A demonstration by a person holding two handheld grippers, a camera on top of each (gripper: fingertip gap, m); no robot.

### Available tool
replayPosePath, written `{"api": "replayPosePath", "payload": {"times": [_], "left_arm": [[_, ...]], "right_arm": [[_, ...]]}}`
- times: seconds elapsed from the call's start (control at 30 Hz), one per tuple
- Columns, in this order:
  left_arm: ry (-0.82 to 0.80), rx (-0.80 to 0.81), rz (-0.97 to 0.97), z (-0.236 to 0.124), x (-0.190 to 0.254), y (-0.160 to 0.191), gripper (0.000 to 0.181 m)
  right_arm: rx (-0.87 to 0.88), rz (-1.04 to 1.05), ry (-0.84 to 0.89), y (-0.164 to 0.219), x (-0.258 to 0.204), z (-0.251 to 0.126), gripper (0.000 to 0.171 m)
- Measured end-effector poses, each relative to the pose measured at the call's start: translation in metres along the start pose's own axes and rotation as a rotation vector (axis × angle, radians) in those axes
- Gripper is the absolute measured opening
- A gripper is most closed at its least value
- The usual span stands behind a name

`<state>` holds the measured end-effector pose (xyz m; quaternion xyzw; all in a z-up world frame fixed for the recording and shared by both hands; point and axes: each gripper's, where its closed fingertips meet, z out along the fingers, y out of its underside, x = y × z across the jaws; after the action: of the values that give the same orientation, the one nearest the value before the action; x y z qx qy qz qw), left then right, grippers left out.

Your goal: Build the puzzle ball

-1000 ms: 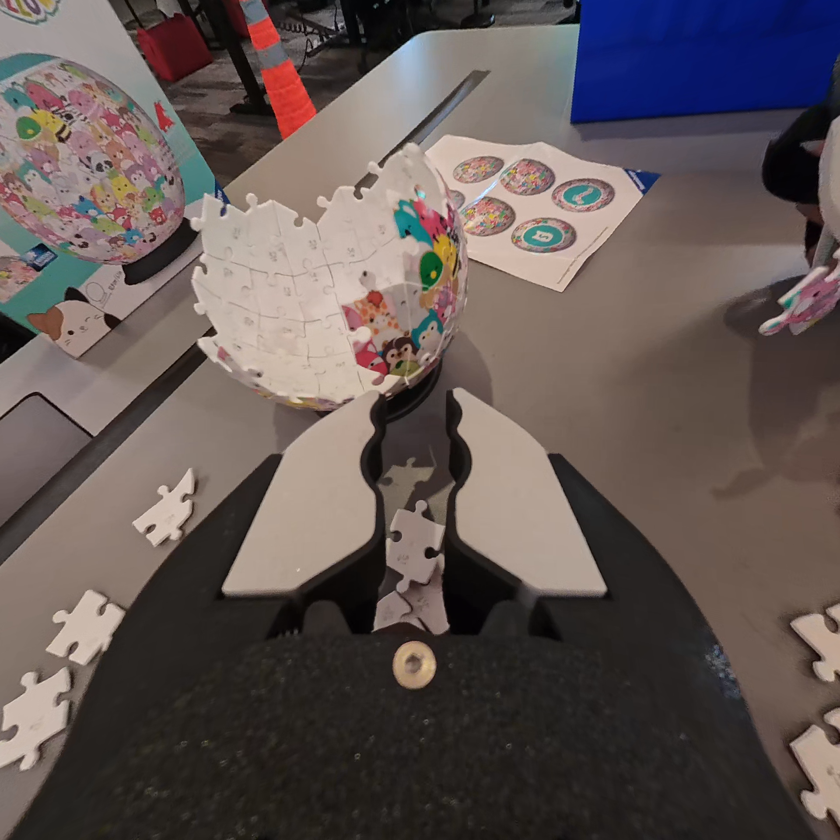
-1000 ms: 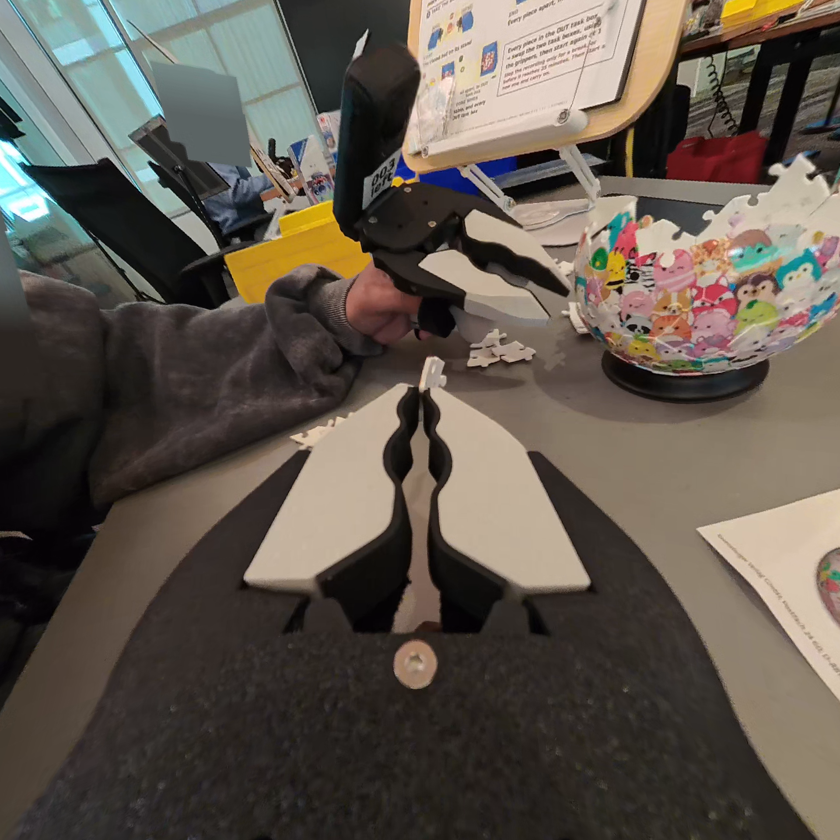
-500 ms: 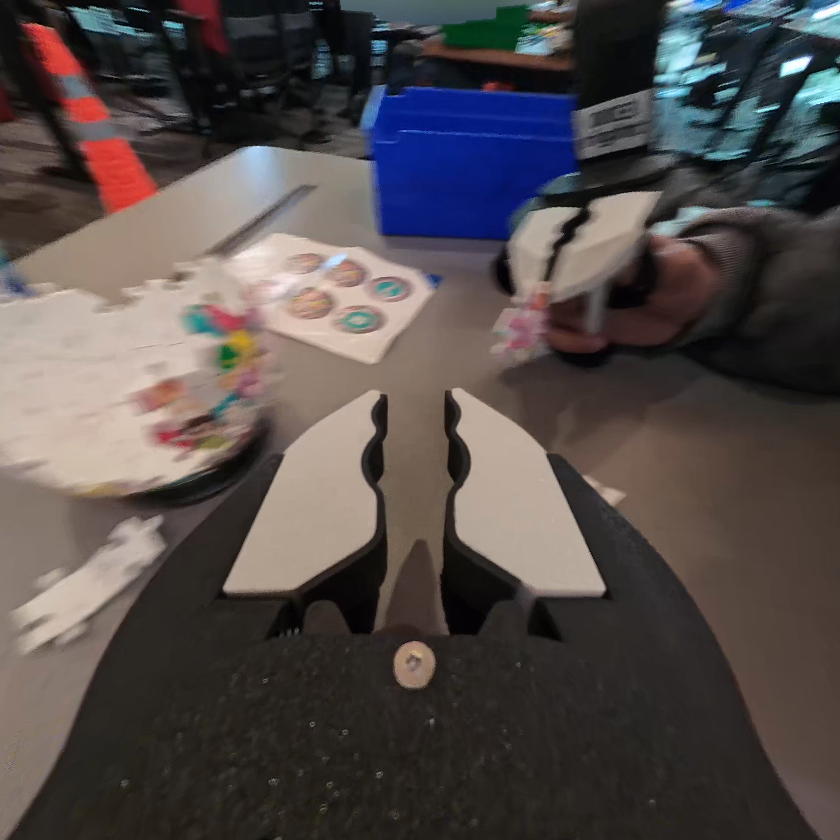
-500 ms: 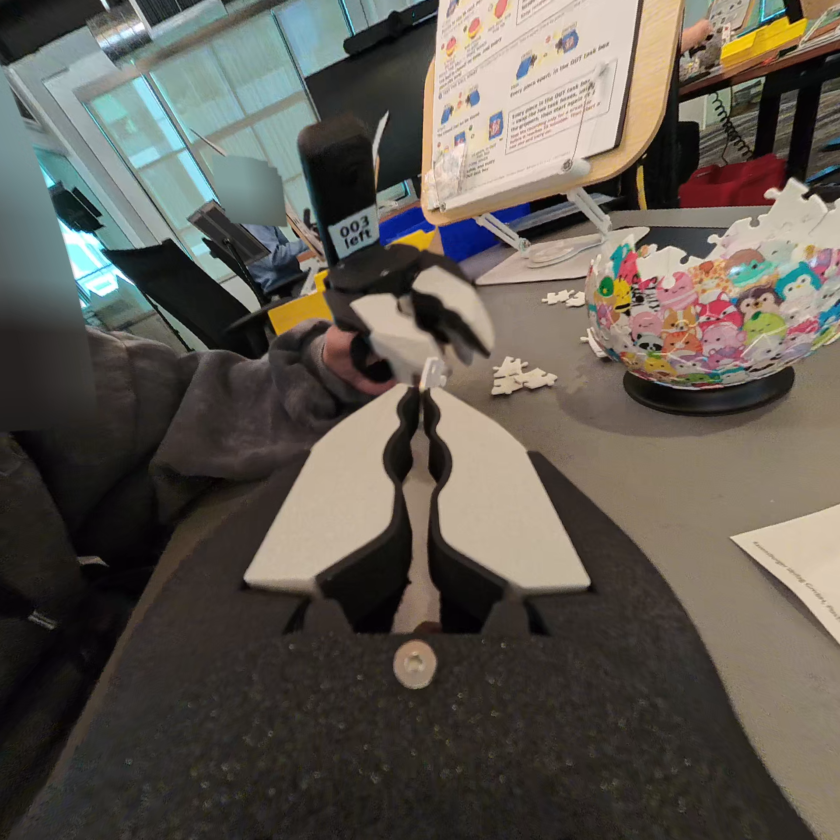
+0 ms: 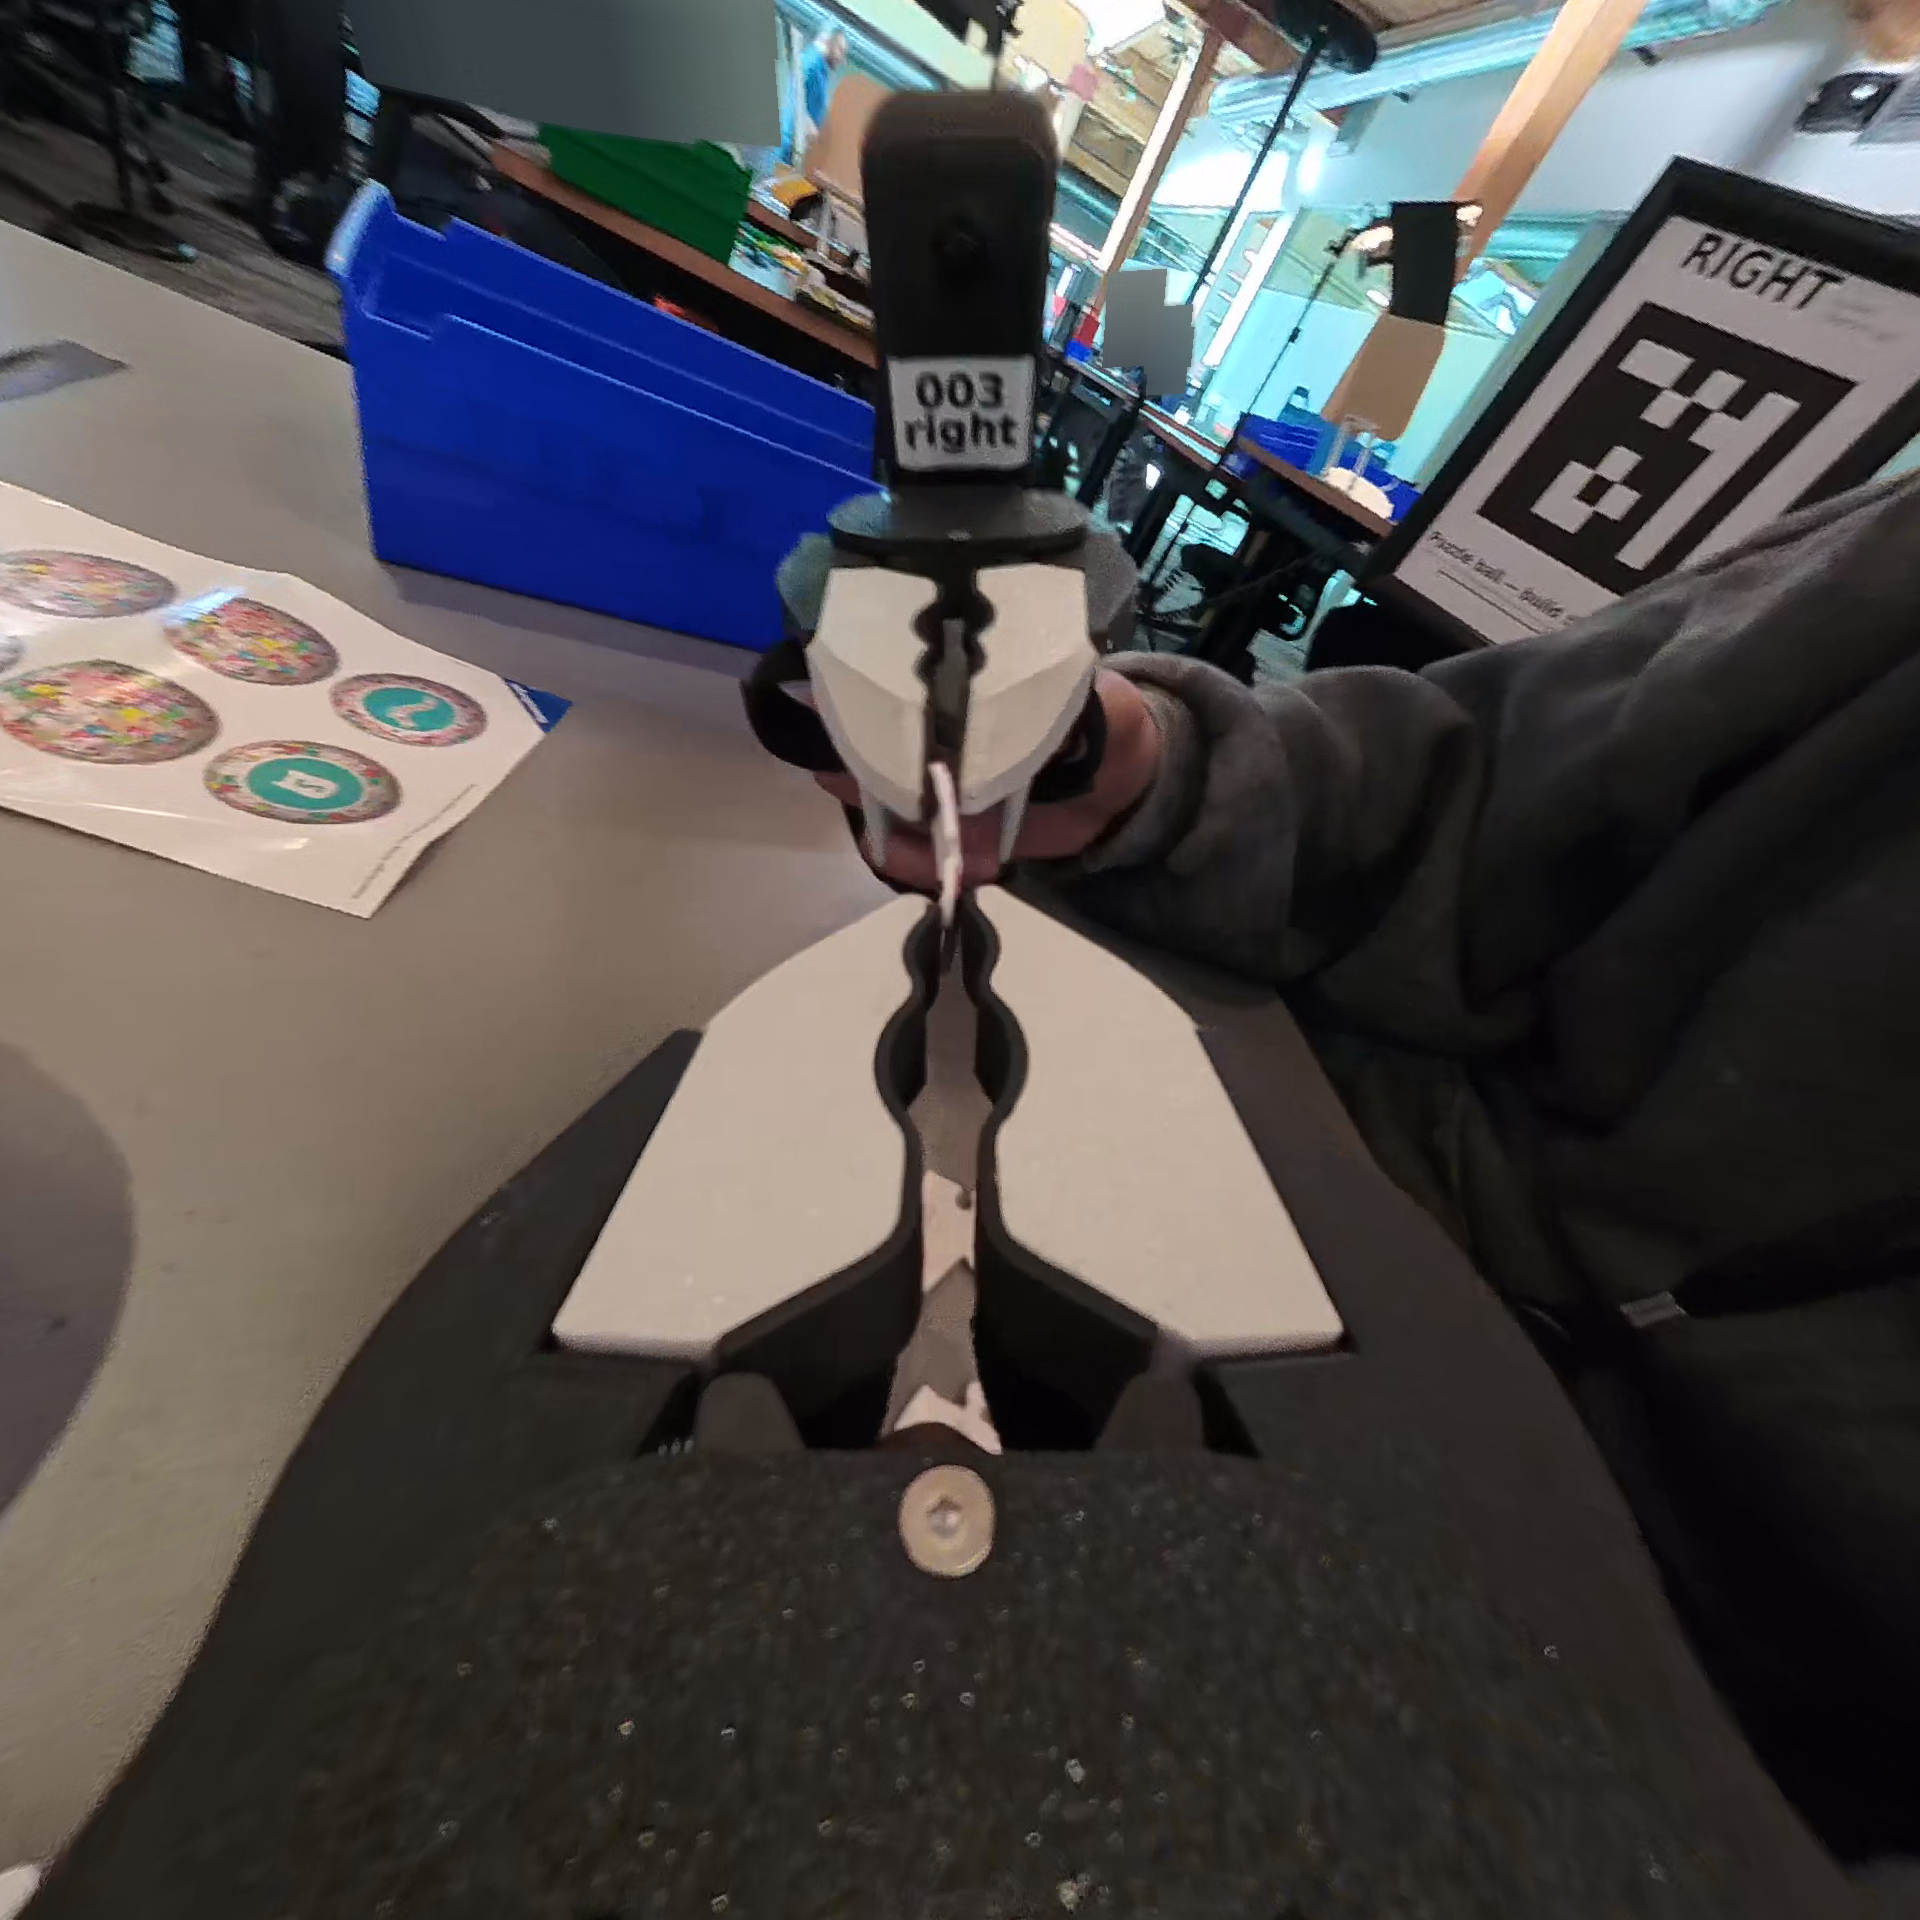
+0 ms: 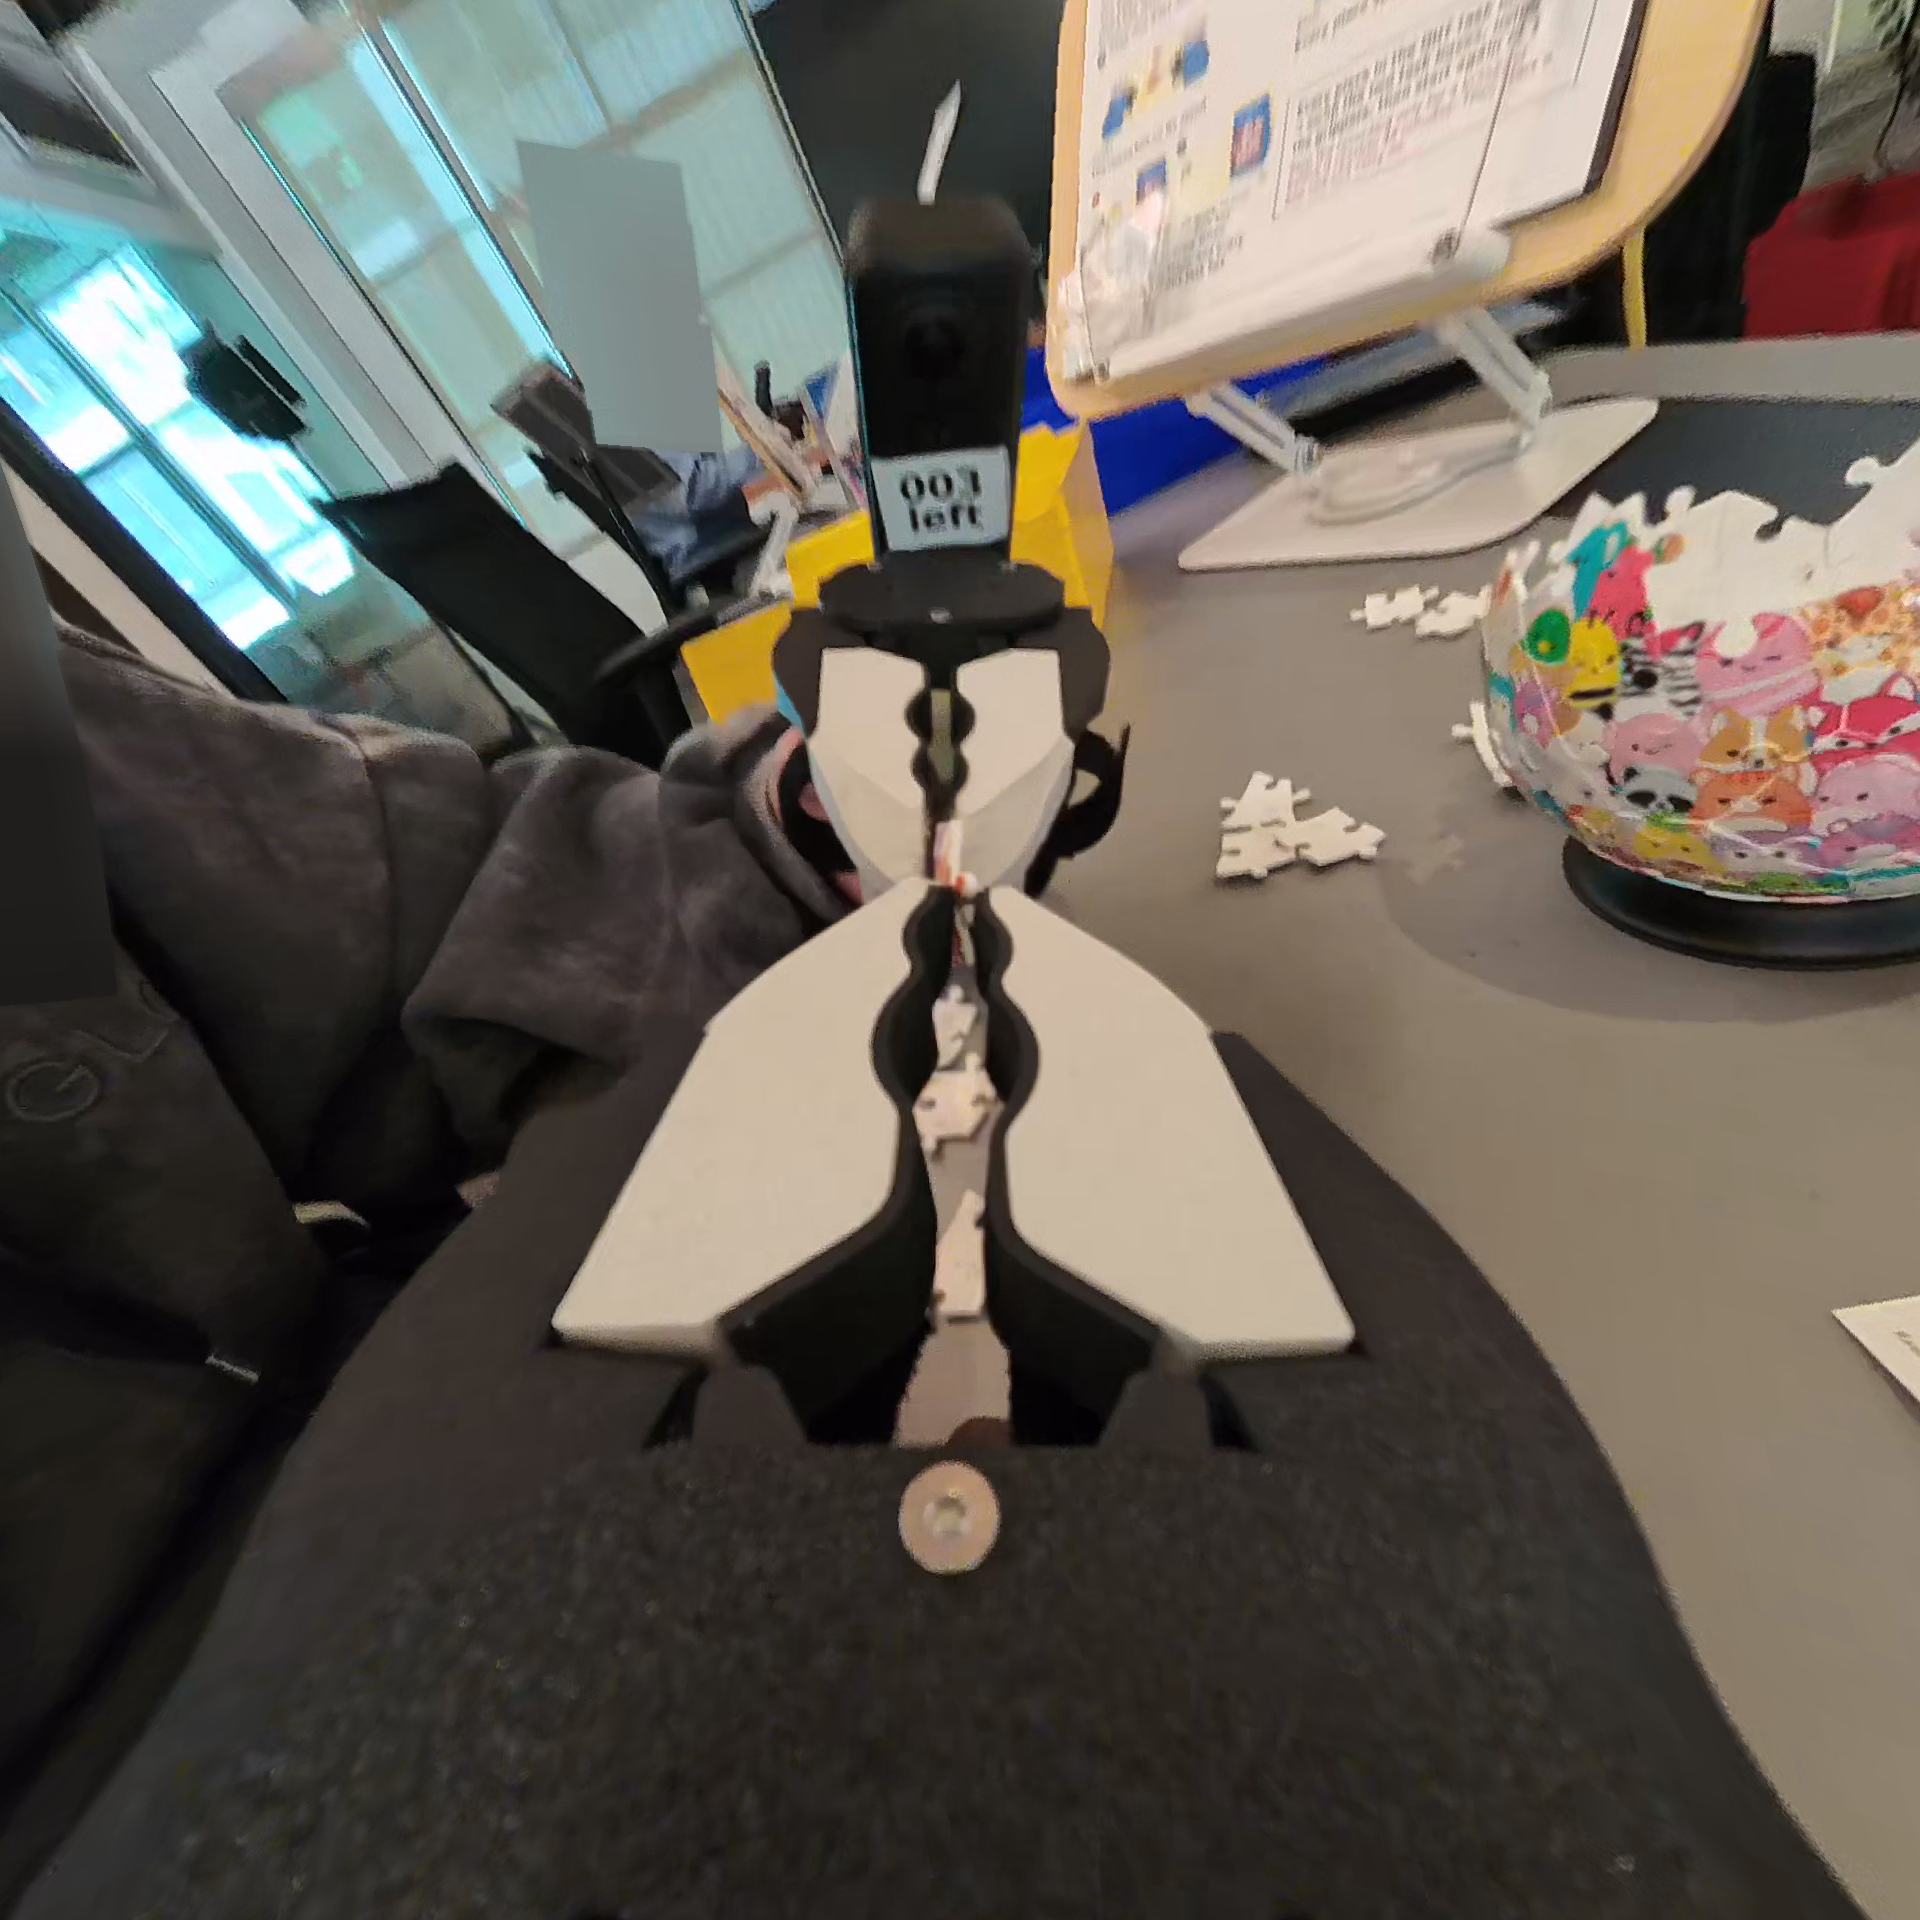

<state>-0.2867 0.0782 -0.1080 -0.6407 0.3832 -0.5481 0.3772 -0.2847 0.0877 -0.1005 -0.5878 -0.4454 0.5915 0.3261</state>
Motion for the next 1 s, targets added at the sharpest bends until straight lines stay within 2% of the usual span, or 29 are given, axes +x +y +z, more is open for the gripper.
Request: {"api": "replayPosePath", "payload": {"times": [0.2, 0.27, 0.33, 0.4, 0.5, 0.57, 0.67, 0.73, 0.87, 1.0], "left_arm": [[0.089, 0.014, -0.035, -0.012, 0.008, -0.001, 0.002], [0.050, 0.008, 0.007, -0.019, 0.004, 0.000, 0.005], [-0.060, -0.032, 0.077, -0.034, -0.011, 0.004, 0.007], [-0.258, -0.065, 0.130, -0.061, -0.043, 0.008, 0.011], [-0.523, -0.002, 0.074, -0.110, -0.092, 0.005, 0.011], [-0.617, 0.062, -0.027, -0.134, -0.116, 0.002, 0.012], [-0.611, 0.177, -0.114, -0.151, -0.131, -0.007, 0.016], [-0.592, 0.177, -0.134, -0.152, -0.134, -0.008, 0.016], [-0.682, 0.159, -0.085, -0.163, -0.144, -0.009, 0.015], [-0.745, 0.176, -0.083, -0.184, -0.152, -0.010, 0.015]], "right_arm": [[-0.111, -0.045, -0.036, -0.004, -0.010, 0.011, 0.003], [-0.166, -0.064, -0.015, -0.004, -0.011, 0.017, 0.002], [-0.217, -0.136, 0.052, -0.010, -0.006, 0.025, 0.002], [-0.300, -0.233, 0.149, -0.025, 0.008, 0.031, 0.002], [-0.433, -0.333, 0.251, -0.061, 0.028, 0.048, 0.002], [-0.566, -0.286, 0.283, -0.076, 0.043, 0.068, 0.002], [-0.830, -0.224, 0.336, -0.078, 0.073, 0.096, 0.002], [-0.989, -0.196, 0.365, -0.076, 0.086, 0.112, 0.002], [-1.353, -0.116, 0.375, -0.060, 0.101, 0.123, 0.002], [-1.528, -0.022, 0.439, -0.052, 0.112, 0.126, 0.002]]}}
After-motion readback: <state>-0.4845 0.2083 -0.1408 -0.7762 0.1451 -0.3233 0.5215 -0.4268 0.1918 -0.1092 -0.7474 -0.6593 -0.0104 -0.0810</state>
